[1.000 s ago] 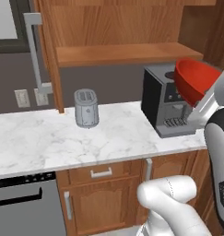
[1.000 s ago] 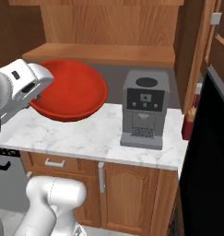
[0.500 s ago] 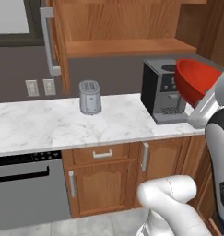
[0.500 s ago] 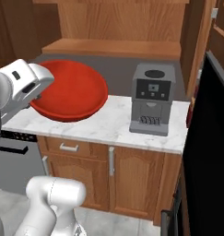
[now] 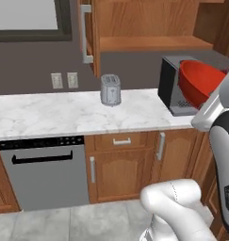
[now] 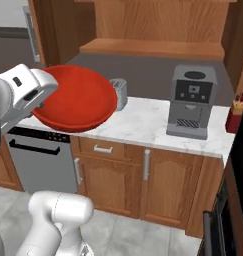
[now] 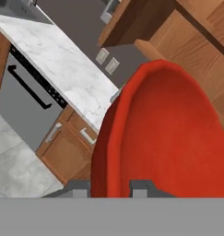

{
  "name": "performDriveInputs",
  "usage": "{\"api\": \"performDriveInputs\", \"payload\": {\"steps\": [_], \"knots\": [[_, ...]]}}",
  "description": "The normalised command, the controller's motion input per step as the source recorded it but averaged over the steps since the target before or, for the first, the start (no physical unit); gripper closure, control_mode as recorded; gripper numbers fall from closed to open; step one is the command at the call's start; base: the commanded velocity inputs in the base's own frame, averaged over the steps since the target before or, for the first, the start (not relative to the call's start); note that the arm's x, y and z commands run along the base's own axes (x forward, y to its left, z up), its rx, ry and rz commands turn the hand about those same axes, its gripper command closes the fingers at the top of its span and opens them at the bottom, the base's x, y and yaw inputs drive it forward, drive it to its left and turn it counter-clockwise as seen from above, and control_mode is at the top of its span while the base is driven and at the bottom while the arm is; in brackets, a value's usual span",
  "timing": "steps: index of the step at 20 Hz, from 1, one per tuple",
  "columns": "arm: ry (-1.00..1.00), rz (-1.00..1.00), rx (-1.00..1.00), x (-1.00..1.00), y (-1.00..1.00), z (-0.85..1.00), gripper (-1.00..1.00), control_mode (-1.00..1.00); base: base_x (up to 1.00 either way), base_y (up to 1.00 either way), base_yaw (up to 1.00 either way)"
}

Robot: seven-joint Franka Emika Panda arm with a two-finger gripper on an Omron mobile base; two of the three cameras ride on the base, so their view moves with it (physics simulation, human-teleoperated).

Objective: Move the bowls from the cabinet to the plates on the dining table.

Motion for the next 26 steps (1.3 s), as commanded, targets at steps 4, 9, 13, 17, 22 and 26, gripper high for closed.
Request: {"api": "performDriveInputs", "payload": {"steps": [4, 9, 13, 17, 22, 26], "knots": [[0.00, 0.00, 0.00, 0.00, 0.00, 0.00, 1.00, 1.00, -0.53, 0.49, 0.16], [0.00, 0.00, 0.00, 0.00, 0.00, 0.00, 1.00, 1.00, -0.41, 0.50, 0.24], [0.00, 0.00, 0.00, 0.00, 0.00, 0.00, 1.00, 1.00, -0.24, 0.52, 0.33], [0.00, 0.00, 0.00, 0.00, 0.00, 0.00, 1.00, 1.00, -0.04, 0.51, 0.37], [0.00, 0.00, 0.00, 0.00, 0.00, 0.00, 1.00, 1.00, 0.00, 0.45, 0.36], [0.00, 0.00, 0.00, 0.00, 0.00, 0.00, 1.00, 1.00, 0.00, 0.46, 0.34]]}}
